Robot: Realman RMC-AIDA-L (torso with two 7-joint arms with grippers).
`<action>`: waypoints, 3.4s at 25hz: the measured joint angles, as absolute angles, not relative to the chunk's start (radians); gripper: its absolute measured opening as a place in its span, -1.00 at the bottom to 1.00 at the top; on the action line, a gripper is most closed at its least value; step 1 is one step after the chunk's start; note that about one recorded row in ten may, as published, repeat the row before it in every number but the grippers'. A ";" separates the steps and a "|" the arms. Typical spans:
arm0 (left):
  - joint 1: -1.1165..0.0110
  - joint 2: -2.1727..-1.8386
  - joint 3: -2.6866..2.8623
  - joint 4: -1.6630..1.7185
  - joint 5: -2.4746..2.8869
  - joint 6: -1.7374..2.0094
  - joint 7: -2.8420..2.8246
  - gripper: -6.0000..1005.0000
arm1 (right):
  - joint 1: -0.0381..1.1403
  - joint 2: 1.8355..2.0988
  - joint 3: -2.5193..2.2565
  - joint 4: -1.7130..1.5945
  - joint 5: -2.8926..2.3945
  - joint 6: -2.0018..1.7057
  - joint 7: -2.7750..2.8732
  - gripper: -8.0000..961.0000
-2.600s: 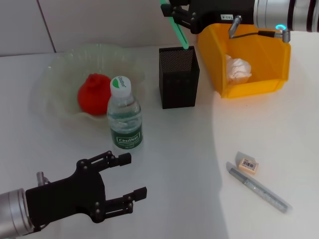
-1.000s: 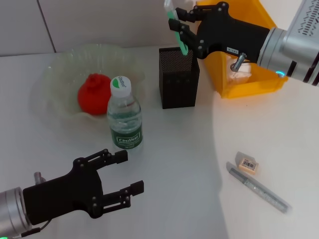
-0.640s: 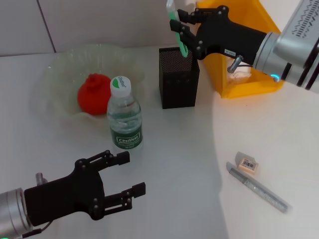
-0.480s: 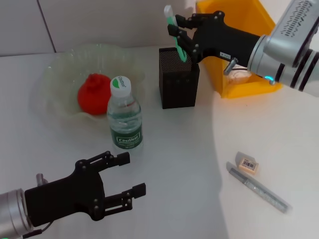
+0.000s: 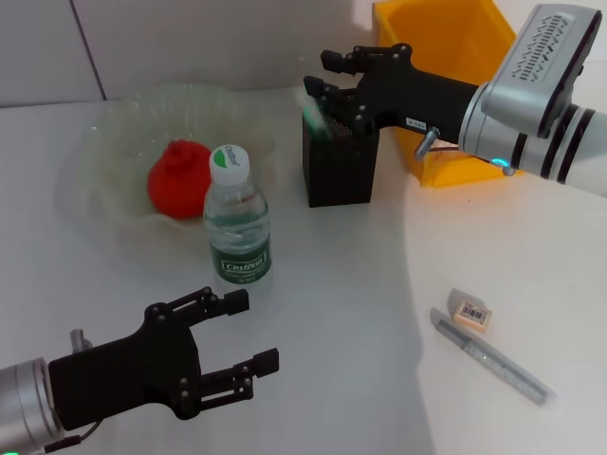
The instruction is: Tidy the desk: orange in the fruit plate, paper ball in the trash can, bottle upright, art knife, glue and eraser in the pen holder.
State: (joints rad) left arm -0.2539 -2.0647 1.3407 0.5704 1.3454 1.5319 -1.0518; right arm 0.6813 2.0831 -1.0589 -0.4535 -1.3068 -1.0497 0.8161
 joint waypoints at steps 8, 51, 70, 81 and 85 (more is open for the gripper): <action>-0.256 -2.065 1.343 0.571 1.345 1.535 -1.051 0.57 | 0.616 2.079 -1.064 -0.569 -1.311 -1.112 0.934 0.01; -0.266 -2.060 1.341 0.571 1.347 1.523 -0.959 0.57 | 0.762 2.025 -1.107 -1.265 -2.630 -1.816 2.316 0.57; -0.271 -2.062 1.338 0.571 1.347 1.503 -0.959 0.57 | 0.746 2.075 -1.174 -1.187 -2.785 -1.765 2.254 0.57; -0.272 -2.063 1.341 0.568 1.347 1.503 -0.959 0.57 | 0.715 2.080 -1.263 -1.181 -2.792 -1.713 2.264 0.57; -0.273 -2.063 1.344 0.567 1.347 1.503 -0.959 0.57 | 0.705 2.080 -1.296 -1.179 -2.803 -1.688 2.274 0.57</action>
State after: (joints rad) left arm -0.2729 -2.0633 1.3437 0.5675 1.3468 1.5032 -0.9587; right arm 0.7054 2.0804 -1.2964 -1.1792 -2.8033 -1.6881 2.2742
